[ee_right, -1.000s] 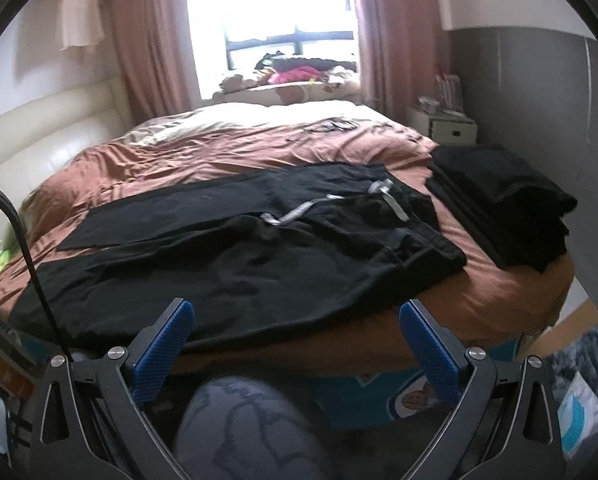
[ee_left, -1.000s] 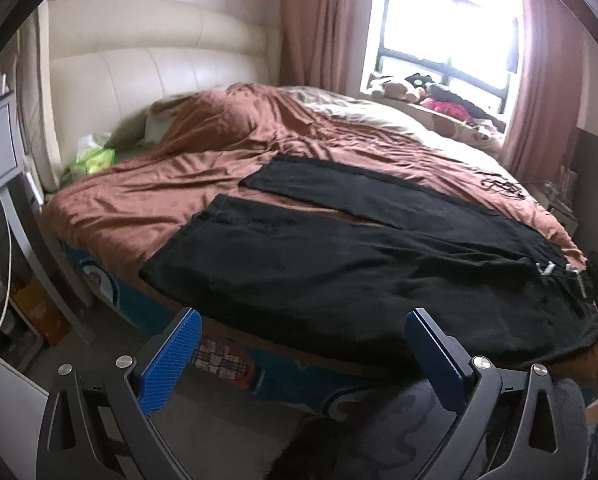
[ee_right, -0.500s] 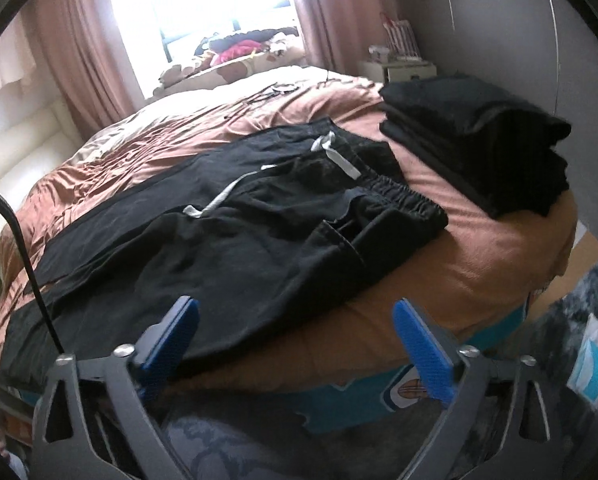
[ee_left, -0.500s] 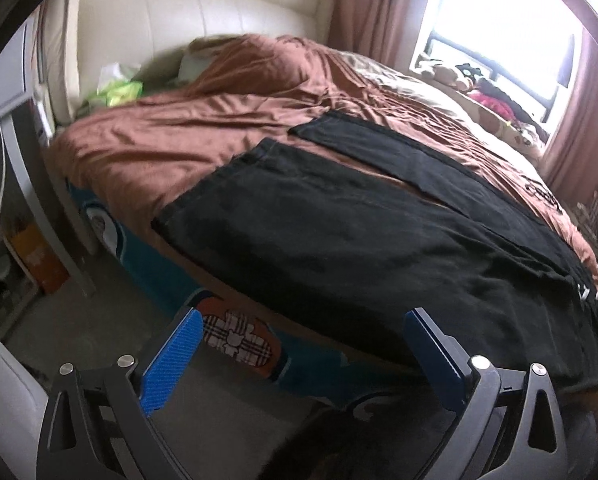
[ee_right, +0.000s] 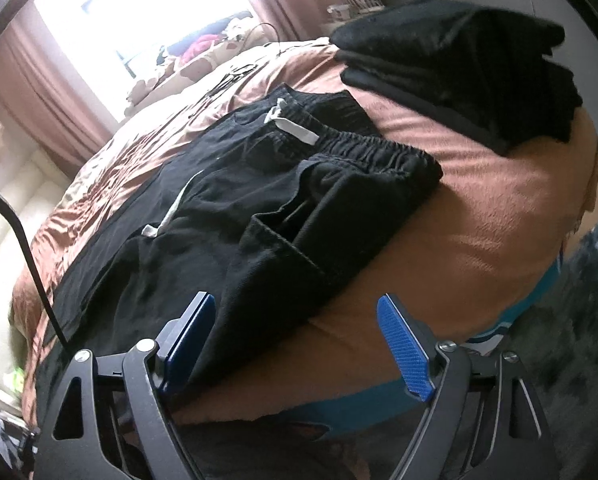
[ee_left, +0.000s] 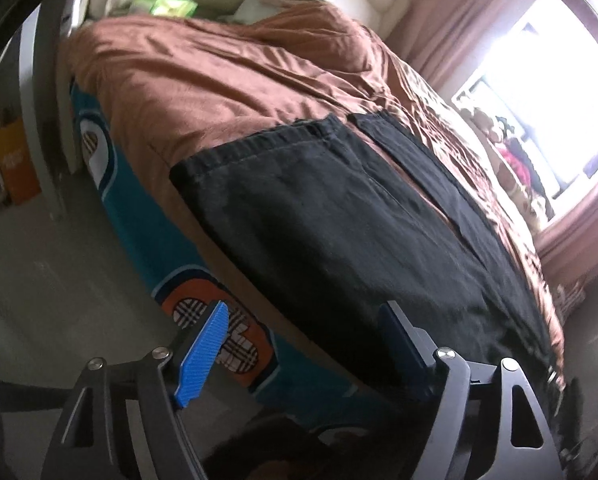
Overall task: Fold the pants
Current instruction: 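Close the right tool on the elastic waistband while the left tool grips the pants edge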
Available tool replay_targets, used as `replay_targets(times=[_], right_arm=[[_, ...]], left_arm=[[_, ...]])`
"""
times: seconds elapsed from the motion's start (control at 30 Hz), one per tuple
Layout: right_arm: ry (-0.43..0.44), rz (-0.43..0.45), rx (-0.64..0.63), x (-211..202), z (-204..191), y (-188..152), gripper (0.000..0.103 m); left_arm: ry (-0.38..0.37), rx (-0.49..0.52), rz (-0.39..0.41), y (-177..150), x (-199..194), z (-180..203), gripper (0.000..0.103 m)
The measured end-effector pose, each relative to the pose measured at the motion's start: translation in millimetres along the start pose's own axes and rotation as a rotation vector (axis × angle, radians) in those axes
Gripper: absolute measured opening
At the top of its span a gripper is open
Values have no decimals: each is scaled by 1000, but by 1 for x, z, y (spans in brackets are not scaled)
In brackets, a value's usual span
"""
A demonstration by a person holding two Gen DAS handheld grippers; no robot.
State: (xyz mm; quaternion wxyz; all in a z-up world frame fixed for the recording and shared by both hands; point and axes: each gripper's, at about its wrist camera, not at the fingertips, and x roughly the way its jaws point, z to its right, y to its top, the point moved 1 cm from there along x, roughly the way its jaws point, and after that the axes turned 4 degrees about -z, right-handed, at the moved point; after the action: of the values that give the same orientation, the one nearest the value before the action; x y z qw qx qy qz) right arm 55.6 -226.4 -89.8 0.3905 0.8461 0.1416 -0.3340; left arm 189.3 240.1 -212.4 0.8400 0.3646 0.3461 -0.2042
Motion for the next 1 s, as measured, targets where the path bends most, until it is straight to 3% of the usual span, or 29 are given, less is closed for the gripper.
replay_targets(times=[0.27,0.6,0.73,0.8,1.0], right_arm=[[48,2,51,8,9,9,82],[42,5,112,18,26,20,82],[23,9,136,23,25,20,78],[42,6,156,27,25,20,73],[79,22,192,33,29,21,71]], left_arm=[[-92,-104,26,12,12,-16,76],[-93,-133,87,23,6,-14,40],[-94,-129,105,27,3,-9,38],[-72,-130,107,30,3,-6,38],[-40,-143,107,28,9,-10,36]])
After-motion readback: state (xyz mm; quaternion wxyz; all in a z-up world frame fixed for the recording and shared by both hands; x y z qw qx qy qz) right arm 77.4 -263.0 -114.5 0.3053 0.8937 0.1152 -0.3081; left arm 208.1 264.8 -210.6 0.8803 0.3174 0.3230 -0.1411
